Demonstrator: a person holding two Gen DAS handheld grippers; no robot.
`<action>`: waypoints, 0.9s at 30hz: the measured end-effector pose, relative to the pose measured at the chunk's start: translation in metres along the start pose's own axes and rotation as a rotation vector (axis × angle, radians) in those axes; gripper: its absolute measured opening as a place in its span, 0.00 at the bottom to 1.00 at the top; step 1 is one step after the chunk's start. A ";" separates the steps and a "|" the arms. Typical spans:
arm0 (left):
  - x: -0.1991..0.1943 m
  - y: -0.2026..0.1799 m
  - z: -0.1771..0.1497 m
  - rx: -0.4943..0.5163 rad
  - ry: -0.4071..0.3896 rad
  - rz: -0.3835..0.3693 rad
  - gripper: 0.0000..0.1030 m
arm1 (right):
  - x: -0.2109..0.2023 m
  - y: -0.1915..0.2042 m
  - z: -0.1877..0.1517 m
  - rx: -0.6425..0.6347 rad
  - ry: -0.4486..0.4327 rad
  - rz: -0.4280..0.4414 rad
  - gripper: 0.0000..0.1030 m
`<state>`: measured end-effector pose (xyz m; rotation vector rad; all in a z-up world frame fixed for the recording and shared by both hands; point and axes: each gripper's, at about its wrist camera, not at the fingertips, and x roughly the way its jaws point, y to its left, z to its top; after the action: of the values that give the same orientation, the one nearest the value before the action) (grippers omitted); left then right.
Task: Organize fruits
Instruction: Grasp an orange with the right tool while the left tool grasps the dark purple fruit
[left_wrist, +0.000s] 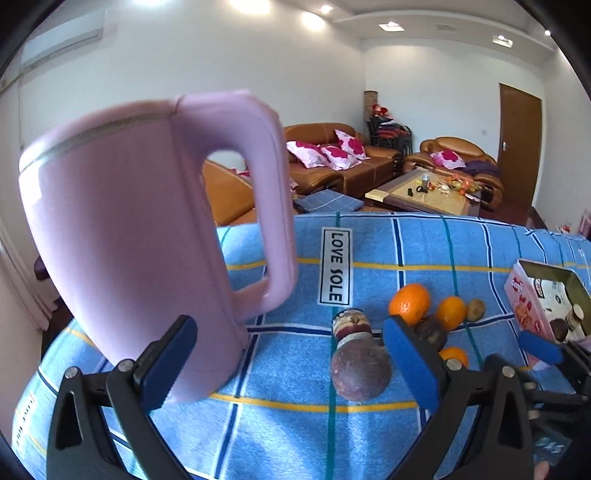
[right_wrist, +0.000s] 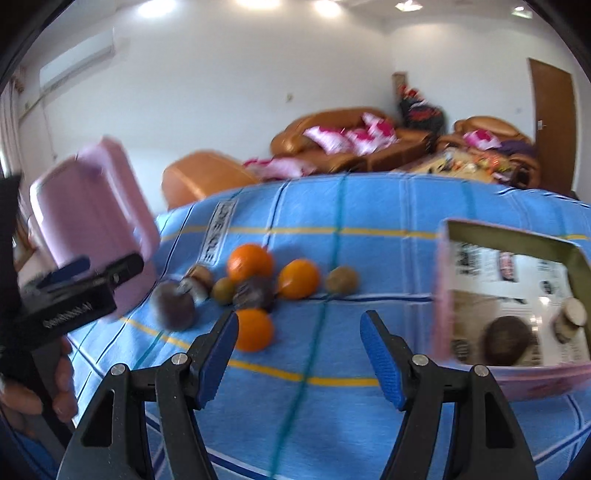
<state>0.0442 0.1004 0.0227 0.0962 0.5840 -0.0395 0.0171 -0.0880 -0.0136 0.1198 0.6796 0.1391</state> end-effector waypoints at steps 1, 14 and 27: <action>-0.002 0.000 0.001 0.006 -0.004 -0.003 1.00 | 0.006 0.005 0.001 -0.012 0.018 0.001 0.68; -0.006 -0.025 -0.006 0.206 0.017 -0.067 0.99 | 0.051 0.029 0.004 -0.036 0.183 0.066 0.48; 0.012 -0.029 -0.012 0.162 0.086 -0.168 0.99 | 0.013 0.009 -0.005 -0.048 0.110 0.037 0.42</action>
<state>0.0458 0.0722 0.0035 0.2069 0.6735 -0.2465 0.0228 -0.0762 -0.0237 0.0788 0.7832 0.1984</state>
